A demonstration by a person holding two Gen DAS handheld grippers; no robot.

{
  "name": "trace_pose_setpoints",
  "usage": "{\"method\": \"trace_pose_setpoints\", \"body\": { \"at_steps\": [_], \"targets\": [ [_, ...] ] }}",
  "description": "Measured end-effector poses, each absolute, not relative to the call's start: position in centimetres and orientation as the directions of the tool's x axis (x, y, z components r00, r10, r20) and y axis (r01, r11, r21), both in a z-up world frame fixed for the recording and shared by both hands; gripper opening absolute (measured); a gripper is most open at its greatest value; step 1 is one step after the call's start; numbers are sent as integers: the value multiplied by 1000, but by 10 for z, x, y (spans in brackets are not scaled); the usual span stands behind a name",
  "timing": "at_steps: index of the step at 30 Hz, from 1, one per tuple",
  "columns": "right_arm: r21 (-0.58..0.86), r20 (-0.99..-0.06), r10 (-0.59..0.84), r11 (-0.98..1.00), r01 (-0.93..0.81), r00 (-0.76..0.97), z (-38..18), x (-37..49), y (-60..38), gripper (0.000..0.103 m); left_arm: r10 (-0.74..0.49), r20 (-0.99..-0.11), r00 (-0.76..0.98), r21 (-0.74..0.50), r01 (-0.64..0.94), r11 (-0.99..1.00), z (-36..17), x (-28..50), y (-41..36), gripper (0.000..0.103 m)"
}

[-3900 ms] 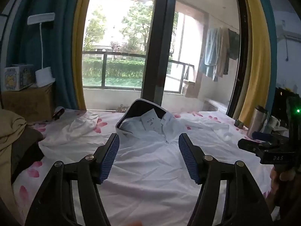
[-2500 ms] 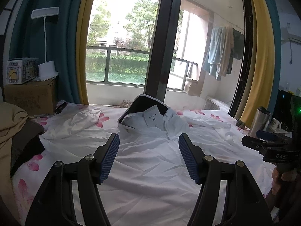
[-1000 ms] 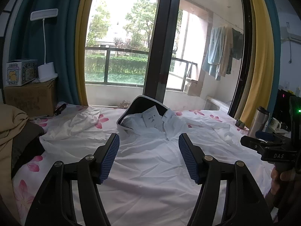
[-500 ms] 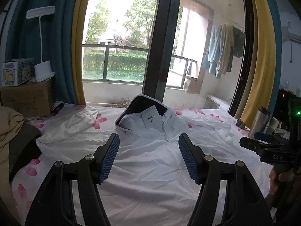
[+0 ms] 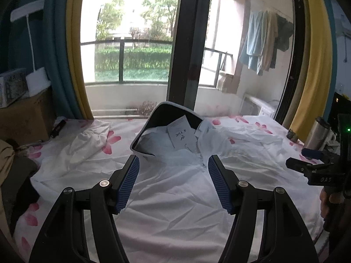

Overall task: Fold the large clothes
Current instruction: 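Move the right tool to the shirt sleeve and close on its cuff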

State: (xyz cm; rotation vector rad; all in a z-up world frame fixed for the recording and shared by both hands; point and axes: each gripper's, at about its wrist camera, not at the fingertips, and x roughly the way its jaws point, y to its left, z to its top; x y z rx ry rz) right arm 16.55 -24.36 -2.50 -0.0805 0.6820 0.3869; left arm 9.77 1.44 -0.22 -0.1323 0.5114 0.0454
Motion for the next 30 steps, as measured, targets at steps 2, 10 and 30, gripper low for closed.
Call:
{"method": "trace_pose_setpoints", "body": {
  "at_steps": [2, 10, 30],
  "targets": [
    [39, -639, 313, 925, -377, 703, -27, 179, -245, 102, 9, -500, 866, -116, -77, 990, -5, 108, 16, 68],
    [-33, -680, 279, 913, -408, 678, -37, 230, -244, 102, -4, -543, 839, -126, -77, 989, -22, 150, 19, 68],
    [-192, -772, 232, 803, -564, 592, -83, 356, -197, 75, 33, -615, 788, -164, -168, 972, -72, 219, 55, 68]
  ]
}}
